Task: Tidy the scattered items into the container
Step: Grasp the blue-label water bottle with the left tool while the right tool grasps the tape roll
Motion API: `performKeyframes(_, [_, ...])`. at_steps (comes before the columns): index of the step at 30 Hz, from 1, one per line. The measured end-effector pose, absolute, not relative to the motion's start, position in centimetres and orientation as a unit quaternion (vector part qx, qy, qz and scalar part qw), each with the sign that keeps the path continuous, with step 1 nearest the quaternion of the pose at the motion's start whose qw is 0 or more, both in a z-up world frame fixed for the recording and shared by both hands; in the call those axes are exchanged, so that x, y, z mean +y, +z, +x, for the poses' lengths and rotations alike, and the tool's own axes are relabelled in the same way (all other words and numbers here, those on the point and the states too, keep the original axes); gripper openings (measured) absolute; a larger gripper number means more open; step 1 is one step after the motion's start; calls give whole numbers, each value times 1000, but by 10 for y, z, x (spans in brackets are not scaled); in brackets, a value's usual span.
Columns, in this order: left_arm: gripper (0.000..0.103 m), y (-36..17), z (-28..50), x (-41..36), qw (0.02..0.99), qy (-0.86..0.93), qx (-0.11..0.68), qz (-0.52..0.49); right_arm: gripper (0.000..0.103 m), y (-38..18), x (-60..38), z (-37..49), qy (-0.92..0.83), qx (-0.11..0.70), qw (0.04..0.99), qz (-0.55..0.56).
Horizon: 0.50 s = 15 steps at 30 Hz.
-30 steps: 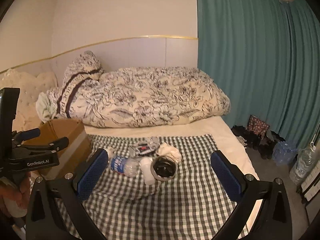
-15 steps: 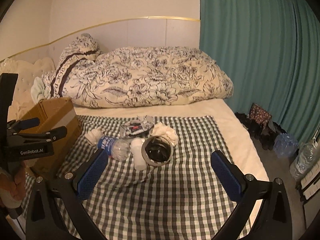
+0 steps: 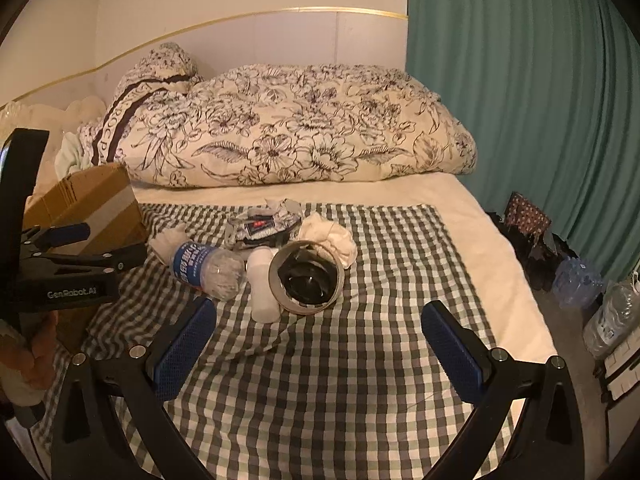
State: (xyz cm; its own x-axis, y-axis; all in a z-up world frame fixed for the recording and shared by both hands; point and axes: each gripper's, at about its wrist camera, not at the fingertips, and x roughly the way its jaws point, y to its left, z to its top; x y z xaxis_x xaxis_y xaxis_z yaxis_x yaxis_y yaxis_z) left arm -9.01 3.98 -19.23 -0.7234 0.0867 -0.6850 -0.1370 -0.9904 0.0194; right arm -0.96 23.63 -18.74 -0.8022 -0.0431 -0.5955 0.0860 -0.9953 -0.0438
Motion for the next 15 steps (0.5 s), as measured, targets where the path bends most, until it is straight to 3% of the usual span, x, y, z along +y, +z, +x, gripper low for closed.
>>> performKeyframes(10, [103, -227, -112, 46, 73, 919, 29, -386, 102, -213, 225, -32, -943, 27, 73, 323])
performKeyframes(15, [103, -246, -123, 46, 75, 912, 23, -403, 97, -227, 215, -46, -937, 22, 91, 336])
